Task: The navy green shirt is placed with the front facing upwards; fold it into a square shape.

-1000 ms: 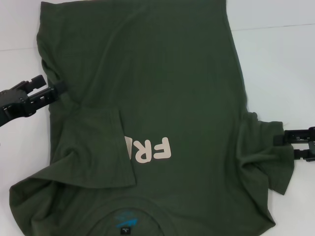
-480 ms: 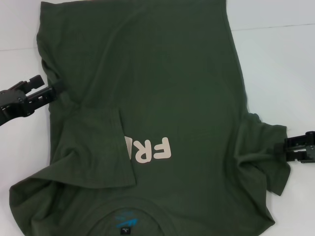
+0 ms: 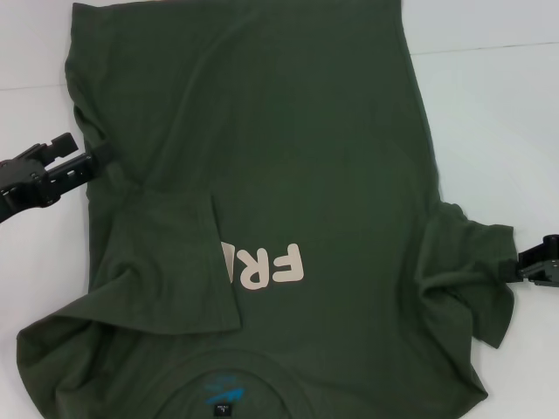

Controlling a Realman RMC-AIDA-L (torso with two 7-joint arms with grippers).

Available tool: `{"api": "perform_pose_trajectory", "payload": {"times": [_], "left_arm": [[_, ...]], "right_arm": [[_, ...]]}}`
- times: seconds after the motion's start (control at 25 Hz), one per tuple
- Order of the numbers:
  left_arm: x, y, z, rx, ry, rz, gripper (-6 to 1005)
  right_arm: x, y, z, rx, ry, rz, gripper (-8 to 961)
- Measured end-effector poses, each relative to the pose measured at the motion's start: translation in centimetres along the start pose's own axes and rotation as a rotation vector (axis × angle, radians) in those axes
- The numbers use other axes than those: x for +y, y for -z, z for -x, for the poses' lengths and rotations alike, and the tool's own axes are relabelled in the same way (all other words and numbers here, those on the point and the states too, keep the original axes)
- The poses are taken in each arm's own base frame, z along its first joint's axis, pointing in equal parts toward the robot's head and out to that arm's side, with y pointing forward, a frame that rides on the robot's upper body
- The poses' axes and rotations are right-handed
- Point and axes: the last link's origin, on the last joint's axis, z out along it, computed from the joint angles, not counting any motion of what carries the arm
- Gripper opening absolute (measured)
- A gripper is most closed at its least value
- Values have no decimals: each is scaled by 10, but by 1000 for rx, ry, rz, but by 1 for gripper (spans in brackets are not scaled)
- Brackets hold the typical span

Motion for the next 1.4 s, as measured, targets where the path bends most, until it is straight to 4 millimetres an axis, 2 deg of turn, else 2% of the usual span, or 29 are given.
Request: {"api": "perform_pose_trajectory", "payload": {"times": [0.12, 0.36, 0.6, 0.84, 1.4], "left_arm": [[0, 0, 0, 0, 0, 0, 906], [0, 0, 0, 0, 0, 0, 906], [0, 0, 0, 0, 0, -1, 906], [0, 0, -1, 9, 1, -2, 906], [-2, -1, -3, 10, -3, -9, 906]], "right_arm": [[-1, 1, 0, -2, -4, -2, 160], [-2, 3, 0, -6, -6, -4, 30], [1, 6, 2, -32, 10, 26, 30], [14, 5, 9, -58, 42, 97, 30], [57, -29, 26, -32, 135, 172, 31]]}}
